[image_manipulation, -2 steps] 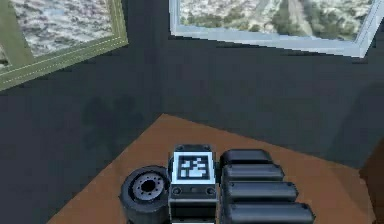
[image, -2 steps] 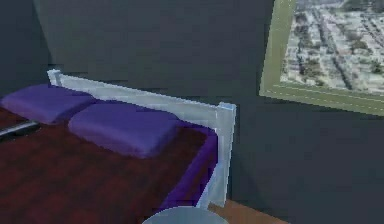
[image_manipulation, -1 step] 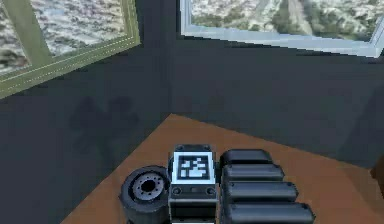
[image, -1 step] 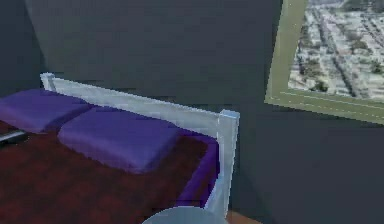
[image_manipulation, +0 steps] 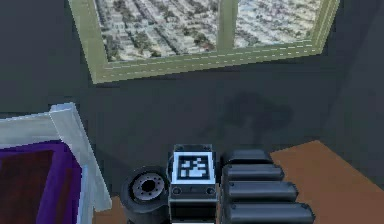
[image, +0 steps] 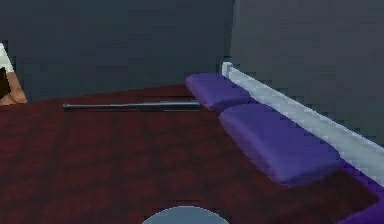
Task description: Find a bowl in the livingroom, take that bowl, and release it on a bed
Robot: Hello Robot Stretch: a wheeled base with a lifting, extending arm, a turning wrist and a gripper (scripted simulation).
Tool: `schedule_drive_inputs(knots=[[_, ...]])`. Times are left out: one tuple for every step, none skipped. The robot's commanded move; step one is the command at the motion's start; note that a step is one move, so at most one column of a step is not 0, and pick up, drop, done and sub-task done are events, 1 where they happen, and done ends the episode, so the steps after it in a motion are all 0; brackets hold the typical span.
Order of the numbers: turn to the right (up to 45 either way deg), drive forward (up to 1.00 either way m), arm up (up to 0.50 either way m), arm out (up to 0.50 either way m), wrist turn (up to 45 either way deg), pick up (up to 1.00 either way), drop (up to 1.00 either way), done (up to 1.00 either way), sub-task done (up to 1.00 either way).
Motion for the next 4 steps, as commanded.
schedule_drive_inputs(knots=[[-45.0, 0.00, 0.00, 0.00, 0.0, 0.00, 0.00, 0.00, 0.00], [-39.0, 0.00, 0.00, 0.00, 0.0, 0.00, 0.00, 0.00, 0.00], [45.0, 0.00, 0.00, 0.00, 0.0, 0.00, 0.00, 0.00, 0.00], [45.0, 0.00, 0.00, 0.00, 0.0, 0.00, 0.00, 0.00, 0.00]])
